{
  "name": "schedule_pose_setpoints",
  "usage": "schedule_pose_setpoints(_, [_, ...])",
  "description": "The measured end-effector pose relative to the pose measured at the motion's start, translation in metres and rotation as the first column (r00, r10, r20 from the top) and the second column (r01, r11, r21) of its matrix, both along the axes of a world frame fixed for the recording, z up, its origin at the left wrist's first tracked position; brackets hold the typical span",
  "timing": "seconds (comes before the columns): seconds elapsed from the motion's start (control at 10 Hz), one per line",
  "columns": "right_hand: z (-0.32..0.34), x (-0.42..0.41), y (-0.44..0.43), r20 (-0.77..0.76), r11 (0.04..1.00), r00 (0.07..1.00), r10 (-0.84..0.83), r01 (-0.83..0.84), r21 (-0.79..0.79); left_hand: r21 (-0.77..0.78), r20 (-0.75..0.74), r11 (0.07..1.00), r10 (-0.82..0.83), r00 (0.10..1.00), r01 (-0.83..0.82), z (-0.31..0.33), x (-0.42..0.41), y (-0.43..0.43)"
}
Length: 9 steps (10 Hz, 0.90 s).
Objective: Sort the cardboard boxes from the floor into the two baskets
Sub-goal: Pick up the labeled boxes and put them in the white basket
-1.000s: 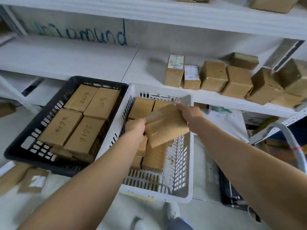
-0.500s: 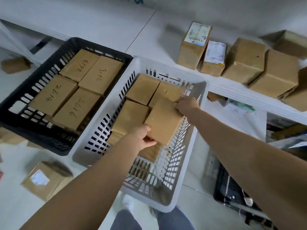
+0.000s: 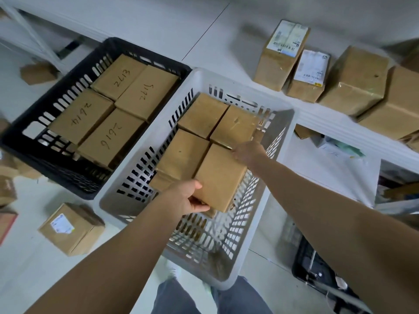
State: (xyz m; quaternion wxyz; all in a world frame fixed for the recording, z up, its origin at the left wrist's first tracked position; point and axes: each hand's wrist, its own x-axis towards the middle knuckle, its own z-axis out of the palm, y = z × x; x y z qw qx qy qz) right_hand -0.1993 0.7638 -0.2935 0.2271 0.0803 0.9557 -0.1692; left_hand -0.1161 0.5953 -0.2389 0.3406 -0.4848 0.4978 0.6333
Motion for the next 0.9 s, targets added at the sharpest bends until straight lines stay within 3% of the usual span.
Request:
schedule_pose_setpoints(0.1, [0.001,0.003,-0.001,0.067,0.996,0.997,-0.05,0.054,-0.071,0.006,-0.007,0.999,0.032,0.999,-0.032,-0.007,-0.003,0.001])
schedule_pose_setpoints(0.2, [0.008,0.007,-0.01,0.258,0.761,0.862,-0.437,0.507,-0.404,-0.019,-0.024,0.998,0.056,0.998,-0.056,-0.015,-0.006,0.006])
schedule_pose_setpoints(0.3, [0.003,0.016,-0.011,0.229,0.746,0.852,-0.471,0.524,-0.411,-0.016,-0.056,0.991,0.132,0.99,-0.133,-0.024,-0.006,0.008])
schedule_pose_setpoints(0.4, [-0.003,0.019,-0.013,0.211,0.783,0.868,-0.449,0.496,-0.375,-0.018,-0.065,0.982,0.184,0.981,-0.186,-0.028,-0.007,0.008])
schedule_pose_setpoints(0.5, [0.006,0.021,-0.018,0.175,0.861,0.882,-0.438,0.467,-0.2,-0.056,-0.052,0.984,0.164,0.985,-0.166,-0.024,-0.011,0.006])
schedule_pose_setpoints(0.6, [0.013,0.028,-0.016,0.188,0.979,0.969,-0.16,0.131,0.158,-0.076,-0.092,0.991,0.105,0.99,-0.112,-0.021,-0.012,0.006])
schedule_pose_setpoints(0.7, [0.028,0.028,-0.014,0.2,0.958,0.945,-0.258,0.224,0.178,-0.115,-0.105,0.986,0.11,0.988,-0.122,-0.02,-0.013,0.001])
schedule_pose_setpoints(0.8, [0.039,0.023,-0.013,0.127,0.914,0.933,-0.338,0.357,-0.191,-0.14,-0.056,0.977,0.154,0.986,-0.161,0.001,-0.02,-0.004])
schedule_pose_setpoints(0.9, [0.063,0.017,-0.013,0.179,0.469,0.701,-0.69,0.622,-0.627,-0.073,-0.109,0.993,0.079,0.991,-0.088,0.023,-0.027,-0.006])
